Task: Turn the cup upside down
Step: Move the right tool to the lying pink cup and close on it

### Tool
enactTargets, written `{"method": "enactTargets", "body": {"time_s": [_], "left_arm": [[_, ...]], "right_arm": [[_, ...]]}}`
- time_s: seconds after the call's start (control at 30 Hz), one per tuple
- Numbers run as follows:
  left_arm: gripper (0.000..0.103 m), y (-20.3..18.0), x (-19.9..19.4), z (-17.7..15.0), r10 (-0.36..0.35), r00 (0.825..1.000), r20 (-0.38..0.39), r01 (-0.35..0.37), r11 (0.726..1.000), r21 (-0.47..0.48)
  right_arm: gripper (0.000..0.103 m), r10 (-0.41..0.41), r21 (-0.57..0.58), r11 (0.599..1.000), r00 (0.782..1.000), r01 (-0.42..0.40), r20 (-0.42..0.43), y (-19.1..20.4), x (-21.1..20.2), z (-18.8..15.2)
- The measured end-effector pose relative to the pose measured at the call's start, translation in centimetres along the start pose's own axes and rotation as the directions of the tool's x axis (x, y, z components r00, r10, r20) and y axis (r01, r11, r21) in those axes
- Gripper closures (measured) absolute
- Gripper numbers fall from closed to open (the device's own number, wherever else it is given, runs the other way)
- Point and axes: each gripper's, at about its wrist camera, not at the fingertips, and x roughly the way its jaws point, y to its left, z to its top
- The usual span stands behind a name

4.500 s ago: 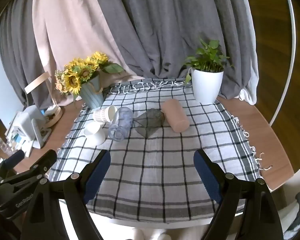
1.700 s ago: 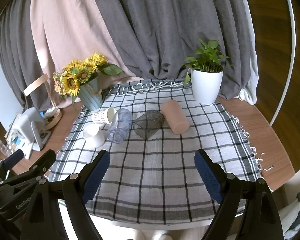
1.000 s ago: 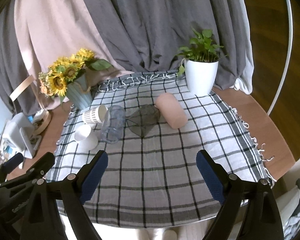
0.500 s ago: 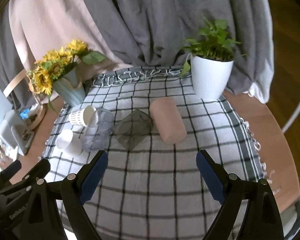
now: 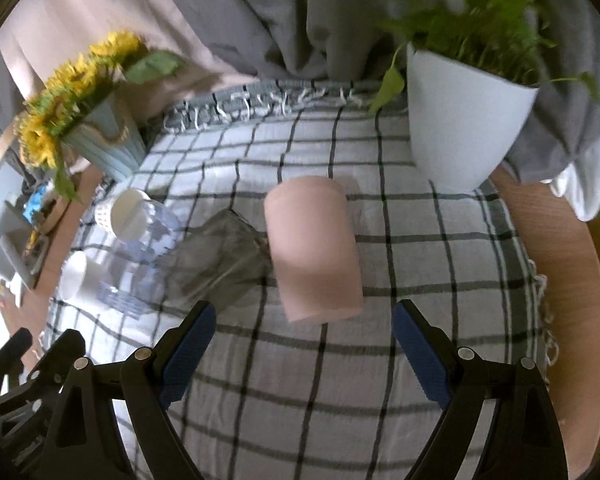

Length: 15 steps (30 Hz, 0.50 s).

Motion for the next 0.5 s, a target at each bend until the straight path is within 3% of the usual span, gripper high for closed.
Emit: {"method": "enactTargets", "body": {"time_s": [0.3, 0.5], "left_arm": [[0.0, -2.8, 3.0, 1.6, 0.03, 0.998, -0.053, -0.028, 0.998, 0.049], [0.0, -3.4, 4.1, 2.1, 0.037, 0.997, -0.068, -0.033, 0.998, 0.053]], "right_arm": [[0.014, 0.011, -0.001, 1.0, 0.995, -0.011, -0.1, -1.6, 5.3, 2.0], [0.015, 0.007, -0.017, 1.0, 0.993, -0.009, -0.122, -1.8, 7.1, 2.9]]}}
